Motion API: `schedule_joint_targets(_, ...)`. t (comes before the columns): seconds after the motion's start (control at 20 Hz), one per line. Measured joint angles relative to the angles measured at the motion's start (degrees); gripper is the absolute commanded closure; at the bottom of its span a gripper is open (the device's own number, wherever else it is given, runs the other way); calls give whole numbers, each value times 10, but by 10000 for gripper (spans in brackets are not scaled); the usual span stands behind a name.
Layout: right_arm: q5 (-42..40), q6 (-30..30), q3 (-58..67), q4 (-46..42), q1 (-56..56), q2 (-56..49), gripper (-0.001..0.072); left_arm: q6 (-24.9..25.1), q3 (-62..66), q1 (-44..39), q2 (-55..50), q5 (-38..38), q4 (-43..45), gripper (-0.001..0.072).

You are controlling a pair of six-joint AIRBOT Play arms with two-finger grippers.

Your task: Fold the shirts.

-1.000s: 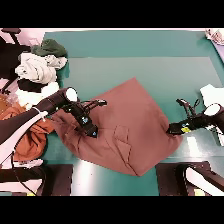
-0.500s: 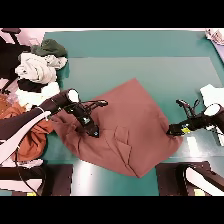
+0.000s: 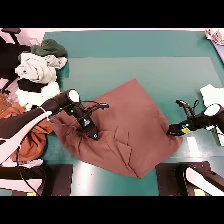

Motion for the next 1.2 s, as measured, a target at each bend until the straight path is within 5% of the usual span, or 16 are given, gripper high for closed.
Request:
schedule_joint_targets(0.25, 0, 0, 0, 0, 0, 0, 695, -1, 3, 0, 0, -12, -19, 683)
schedule_joint_targets(0.5, 7, 0, 2, 18, 0, 17, 698, -54, 27, 1, 58, -44, -38, 683)
schedule_joint_targets(0.75, 18, 14, 47, 54, -3, 74, 698, -184, 43, 50, 227, 5, -12, 684)
schedule_joint_targets(0.95, -5, 24, 151, 168, -42, 118, 701, -302, 109, 136, 345, 87, 56, 685)
schedule_joint_targets(1.2, -21, 45, 376, 256, -97, 114, 699, -370, 280, 204, 386, 179, 102, 686)
